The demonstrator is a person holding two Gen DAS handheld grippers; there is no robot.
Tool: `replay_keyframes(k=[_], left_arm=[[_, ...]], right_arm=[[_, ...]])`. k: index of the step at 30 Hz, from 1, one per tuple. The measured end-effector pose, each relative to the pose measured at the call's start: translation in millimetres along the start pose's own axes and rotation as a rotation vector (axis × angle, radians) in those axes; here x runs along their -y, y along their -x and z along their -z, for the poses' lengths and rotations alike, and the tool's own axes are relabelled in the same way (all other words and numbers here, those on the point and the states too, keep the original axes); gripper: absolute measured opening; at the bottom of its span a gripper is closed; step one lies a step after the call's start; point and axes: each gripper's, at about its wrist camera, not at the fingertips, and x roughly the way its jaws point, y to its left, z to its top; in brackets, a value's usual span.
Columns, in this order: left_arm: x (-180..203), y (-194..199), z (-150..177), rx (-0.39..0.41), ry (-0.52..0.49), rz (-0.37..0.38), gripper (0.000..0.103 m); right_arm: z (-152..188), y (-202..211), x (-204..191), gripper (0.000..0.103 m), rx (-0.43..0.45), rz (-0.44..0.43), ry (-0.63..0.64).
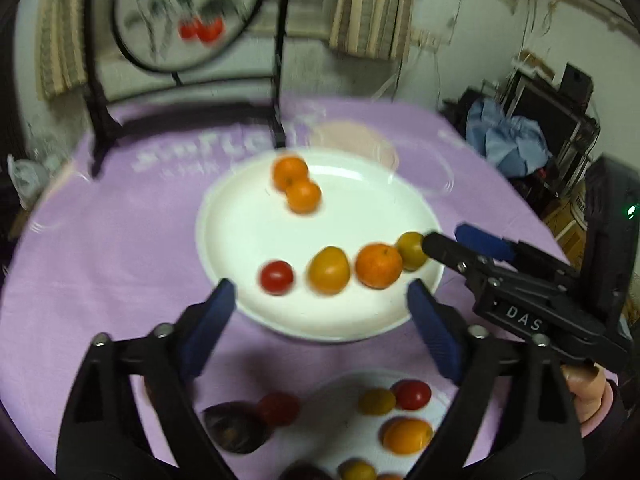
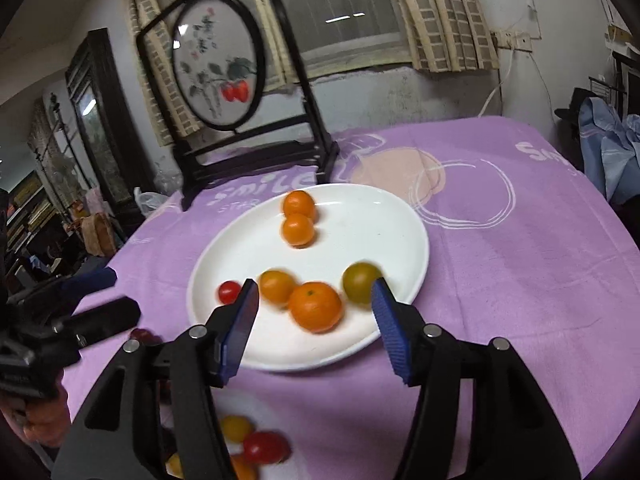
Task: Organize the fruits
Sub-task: 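Place both fruits in the white oval dish and open both tools, then grasp a tangerine with the right tool while the left tool grasps a dark mangosteen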
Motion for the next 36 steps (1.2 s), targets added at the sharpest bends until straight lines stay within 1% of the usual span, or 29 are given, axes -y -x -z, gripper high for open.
replay_keyframes(k=[1, 3, 4, 6, 7, 8, 9, 12, 13, 15, 16, 18, 20, 24, 31, 36], left_arm=[[-5, 11, 4, 0.023, 0.003, -0.009, 0.098], [-17, 33, 15, 0.066, 0.009, -0.027, 0.099], [-28, 44, 26, 0.091, 0.024, -0.054, 0.1], [-45, 57, 43, 0.124, 0.066, -0.135, 0.1], [-57, 62, 54, 0.132, 0.102, -0.19, 0.1], [-67, 64, 62, 0.12, 0.128, -0.232, 0.1], [-77, 67, 72, 0.11, 0.146, -0.259, 0.1], [-96, 76, 85, 0.107, 0.181, -0.256, 0.1], [-103, 79, 89, 0.1, 0.212, -0.25, 0.1], [-112, 82, 94, 0.093, 0.262, -0.225, 0.1], [-116, 83, 96, 0.088, 0.288, -0.201, 0.1], [-118, 82, 98, 0.078, 0.307, -0.174, 0.1], [-115, 82, 98, 0.079, 0.298, -0.167, 0.1], [-102, 82, 99, 0.083, 0.24, -0.171, 0.1], [-89, 78, 102, 0.068, 0.183, -0.17, 0.1], [-89, 76, 102, 0.057, 0.185, -0.171, 0.1]], right_arm=[[5, 8, -8, 0.06, 0.002, -0.03, 0.01], [19, 22, -26, 0.061, -0.01, -0.097, 0.028], [26, 27, -32, 0.061, -0.019, -0.118, 0.032], [45, 34, -50, 0.062, -0.059, -0.18, 0.067], [51, 35, -55, 0.062, -0.077, -0.192, 0.087], [61, 35, -64, 0.062, -0.108, -0.196, 0.123], [69, 35, -72, 0.062, -0.138, -0.195, 0.157], [86, 33, -87, 0.062, -0.199, -0.174, 0.215], [89, 33, -88, 0.062, -0.213, -0.172, 0.22], [96, 33, -91, 0.062, -0.248, -0.189, 0.228], [98, 34, -93, 0.062, -0.256, -0.193, 0.233], [103, 34, -97, 0.062, -0.276, -0.185, 0.26], [108, 32, -99, 0.062, -0.295, -0.166, 0.283], [116, 23, -99, 0.062, -0.335, -0.124, 0.307], [119, 20, -99, 0.062, -0.355, -0.115, 0.33], [120, 16, -98, 0.062, -0.369, -0.107, 0.327]])
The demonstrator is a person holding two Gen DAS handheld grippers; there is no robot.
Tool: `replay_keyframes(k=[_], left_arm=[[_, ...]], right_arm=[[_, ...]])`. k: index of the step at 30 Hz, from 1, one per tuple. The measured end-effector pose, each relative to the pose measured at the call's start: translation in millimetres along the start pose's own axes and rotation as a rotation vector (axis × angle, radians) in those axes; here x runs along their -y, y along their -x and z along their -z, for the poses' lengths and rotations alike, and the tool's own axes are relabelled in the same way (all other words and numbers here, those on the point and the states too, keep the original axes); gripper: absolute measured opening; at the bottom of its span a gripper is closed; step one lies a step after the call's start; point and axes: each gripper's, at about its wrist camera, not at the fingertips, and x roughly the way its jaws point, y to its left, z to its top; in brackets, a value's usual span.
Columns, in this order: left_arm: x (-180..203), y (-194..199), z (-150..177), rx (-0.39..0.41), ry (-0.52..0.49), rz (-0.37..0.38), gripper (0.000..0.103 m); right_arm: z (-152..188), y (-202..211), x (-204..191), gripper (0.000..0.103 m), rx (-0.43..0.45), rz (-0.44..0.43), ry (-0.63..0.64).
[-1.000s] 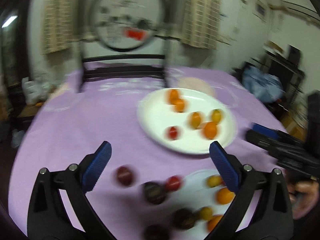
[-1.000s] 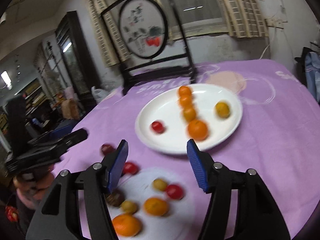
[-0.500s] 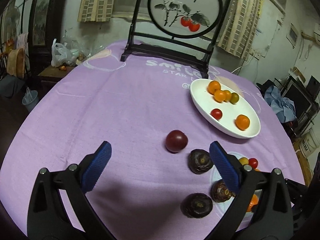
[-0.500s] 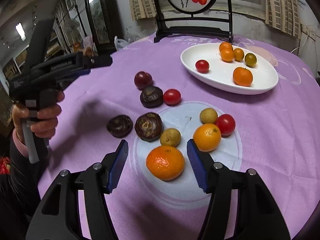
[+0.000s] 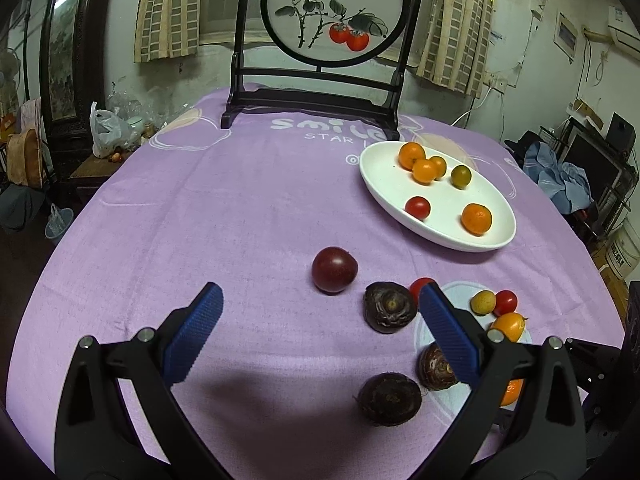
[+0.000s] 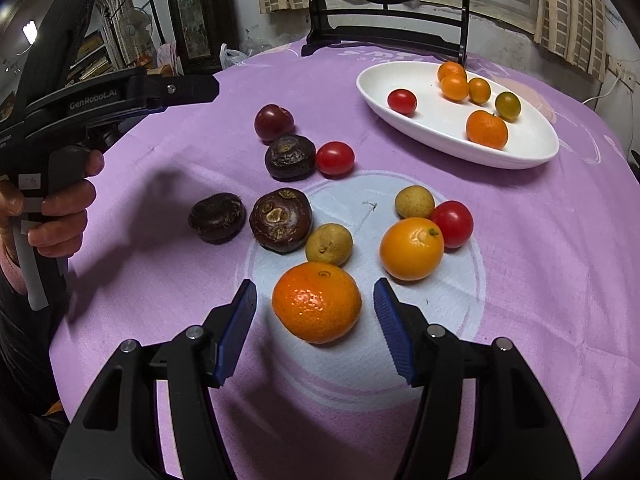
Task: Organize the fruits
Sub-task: 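Grasp a tangerine with the right tool while the left tool grasps a dark mangosteen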
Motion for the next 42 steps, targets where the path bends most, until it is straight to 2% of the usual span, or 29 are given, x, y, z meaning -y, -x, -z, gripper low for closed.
replay_keyframes(k=[3, 5, 10, 13, 14, 16, 18, 21, 22, 25, 36, 42], left_arm=[[0, 0, 0, 0.001, -0.004, -0.002, 0.1], [0, 0, -2, 0.002, -0.006, -0.001, 0.1], [1, 1, -1, 0.002, -0.018, -0.005, 0.1], [2, 0, 1, -0.014, -0.046, 0.008, 0.1], [3, -1, 3, -0.039, -0.078, 0.03, 0.1], [10, -5, 11, -0.114, -0.16, 0.137, 0.099], [18, -2, 21, -0.132, -0.242, 0.193, 0.098], [31, 0, 38, -0.149, -0.359, 0.22, 0.088], [33, -2, 42, -0.161, -0.375, 0.224, 0.082], [42, -11, 51, -0.209, -0.415, 0.225, 0.073], [46, -26, 61, -0.277, -0.438, 0.198, 0.057], [47, -27, 64, -0.281, -0.444, 0.203, 0.049]], right_arm=[[1, -2, 1, 0.057, -0.01, -0.004, -0.002], [1, -4, 1, 0.047, -0.02, -0.009, 0.0], [1, -2, 4, 0.044, -0.009, -0.035, -0.011], [-3, 13, 9, 0.044, 0.059, -0.088, -0.042], [-4, 19, 11, 0.044, 0.089, -0.086, -0.048], [-6, 26, 14, 0.044, 0.124, -0.074, -0.058], [-7, 29, 20, 0.044, 0.133, -0.065, -0.078], [-8, 26, 26, 0.044, 0.121, -0.063, -0.108], [-8, 25, 27, 0.044, 0.115, -0.065, -0.113], [-8, 22, 26, 0.044, 0.106, -0.063, -0.11], [-7, 21, 27, 0.044, 0.102, -0.046, -0.104], [-7, 23, 28, 0.044, 0.111, -0.04, -0.105]])
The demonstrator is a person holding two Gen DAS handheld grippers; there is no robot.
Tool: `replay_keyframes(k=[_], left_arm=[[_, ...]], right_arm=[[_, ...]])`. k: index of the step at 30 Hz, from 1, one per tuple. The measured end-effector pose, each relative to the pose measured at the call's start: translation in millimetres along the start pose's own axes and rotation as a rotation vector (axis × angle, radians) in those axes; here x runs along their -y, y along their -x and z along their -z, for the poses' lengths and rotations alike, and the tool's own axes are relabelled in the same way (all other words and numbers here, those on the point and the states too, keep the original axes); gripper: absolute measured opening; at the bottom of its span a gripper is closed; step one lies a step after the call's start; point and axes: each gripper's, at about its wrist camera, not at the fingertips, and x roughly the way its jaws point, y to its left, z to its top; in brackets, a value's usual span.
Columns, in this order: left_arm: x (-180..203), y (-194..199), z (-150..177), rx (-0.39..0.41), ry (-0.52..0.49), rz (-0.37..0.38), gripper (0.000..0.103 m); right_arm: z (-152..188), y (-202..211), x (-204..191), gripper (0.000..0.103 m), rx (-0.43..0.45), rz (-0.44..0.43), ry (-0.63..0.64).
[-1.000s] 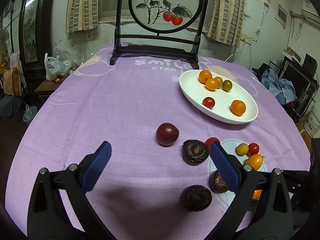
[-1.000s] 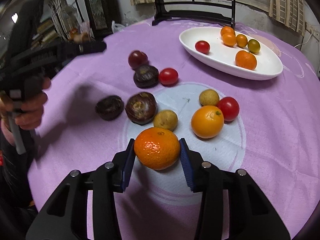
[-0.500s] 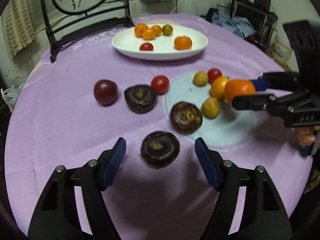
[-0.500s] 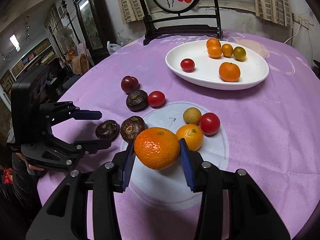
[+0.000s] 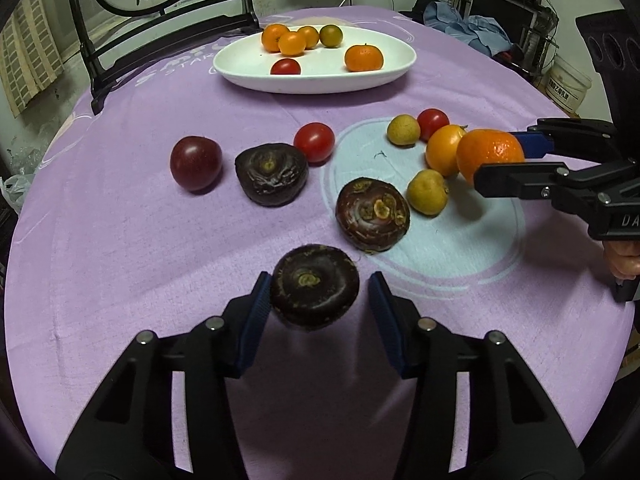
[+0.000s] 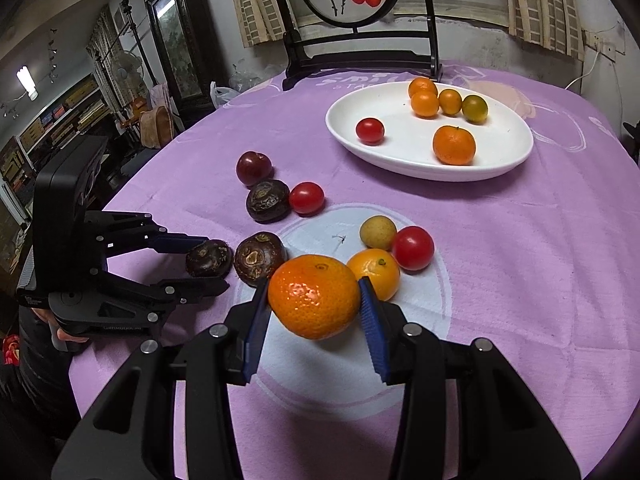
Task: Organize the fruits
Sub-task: 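Grasp a tangerine with the right tool while the left tool grasps a dark mangosteen, then place the tangerine and mangosteen in the white oval dish, opening both tools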
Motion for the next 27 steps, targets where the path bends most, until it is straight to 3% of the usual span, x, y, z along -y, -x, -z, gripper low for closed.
replay_keyframes(k=[3, 12, 15, 18, 23, 25, 27], left_arm=[[-3, 0, -1, 0.001, 0.017, 0.004, 0.044], [-6, 2, -2, 0.009, 0.036, 0.025, 0.044], [-10, 8, -4, 0.037, 0.055, 0.041, 0.044], [-15, 17, -13, 0.089, 0.089, 0.059, 0.044], [-18, 27, -56, 0.191, 0.188, 0.129, 0.044], [-16, 23, -83, 0.223, 0.223, 0.107, 0.044], [-11, 10, -112, 0.225, 0.244, 0.038, 0.044]], right_arm=[[0, 0, 2, 0.044, 0.004, 0.0, -0.003], [-6, 7, 10, 0.044, 0.067, -0.03, -0.018], [-17, 16, 24, 0.044, 0.142, -0.028, -0.059], [-31, 20, 43, 0.044, 0.224, 0.044, -0.095], [-63, 5, 90, 0.044, 0.287, 0.144, -0.219], [-75, -5, 110, 0.044, 0.291, 0.169, -0.27], [-84, -12, 124, 0.044, 0.293, 0.186, -0.296]])
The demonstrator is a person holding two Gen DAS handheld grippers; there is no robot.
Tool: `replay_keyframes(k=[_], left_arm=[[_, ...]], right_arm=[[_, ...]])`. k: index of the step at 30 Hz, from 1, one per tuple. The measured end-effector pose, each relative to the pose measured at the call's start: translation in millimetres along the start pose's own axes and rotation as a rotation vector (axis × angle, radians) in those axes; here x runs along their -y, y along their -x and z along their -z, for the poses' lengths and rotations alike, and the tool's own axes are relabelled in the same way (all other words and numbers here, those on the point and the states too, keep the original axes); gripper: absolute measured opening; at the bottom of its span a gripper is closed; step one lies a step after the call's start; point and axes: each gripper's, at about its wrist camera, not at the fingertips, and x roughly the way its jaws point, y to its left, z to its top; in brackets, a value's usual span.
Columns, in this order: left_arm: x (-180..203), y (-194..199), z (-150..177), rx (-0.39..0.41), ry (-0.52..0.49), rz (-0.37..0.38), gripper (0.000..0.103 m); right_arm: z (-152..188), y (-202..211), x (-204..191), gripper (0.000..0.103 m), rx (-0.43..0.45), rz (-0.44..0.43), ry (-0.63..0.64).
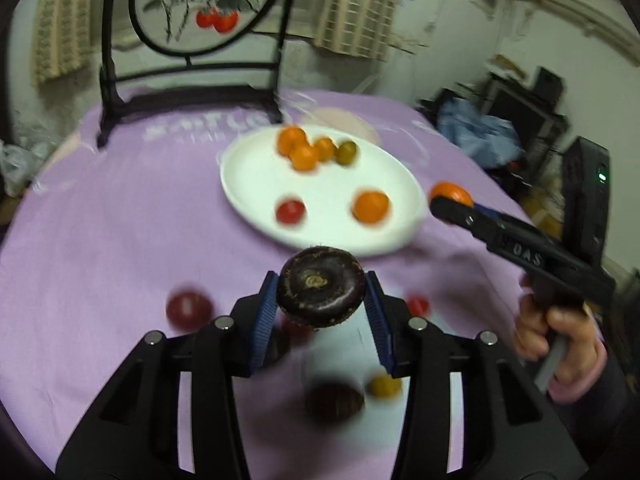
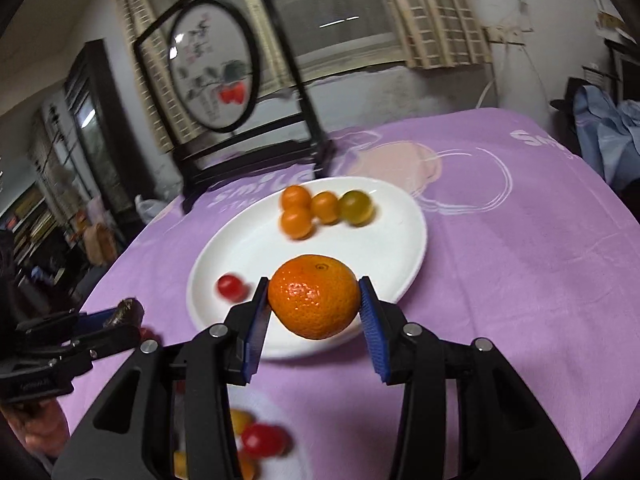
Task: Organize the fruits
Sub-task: 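Place the tangerine and mangosteen in the white oval dish, opening both tools, then move both tools back toward the fruits on the round plate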
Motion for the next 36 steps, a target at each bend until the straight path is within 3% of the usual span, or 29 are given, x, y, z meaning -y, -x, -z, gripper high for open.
replay_keyframes(k=[6, 10, 14, 16, 19, 21, 27, 31, 36], left_arm=[[21, -63, -41, -0.065, 0.01, -0.085, 0.044], [29, -93, -44, -0.115, -0.015, -0.125, 0.044], [30, -102, -43, -0.141, -0.022, -0.133, 0.047], [28, -88, -44, -0.113, -0.022, -0.129, 0.07], [22, -51, -46, -0.024, -0.014, -0.132, 0.089], [11, -26, -39, 0.028, 0.015, -0.147, 0.095], [-24, 10, -1, 0.075, 0.088, -0.263, 0.096], [-33, 25, 23, 0.071, 0.126, -0.277, 0.096], [-30, 37, 32, 0.113, 0.1, -0.312, 0.097]], right_arm=[[-11, -38, 14, 0.044, -0.056, 0.048, 0.012], [-14, -54, 20, 0.045, -0.093, 0.045, 0.015], [-16, -42, 20, 0.052, -0.082, 0.046, 0.009], [-17, -27, 13, 0.052, -0.055, 0.029, 0.016], [-9, -6, -3, 0.052, -0.034, 0.002, 0.048], [1, 7, -16, 0.052, -0.04, -0.018, 0.071], [46, 45, -50, 0.052, -0.076, -0.071, 0.136], [68, 50, -59, 0.052, -0.154, -0.021, 0.166], [80, 45, -56, 0.052, -0.241, -0.065, 0.111]])
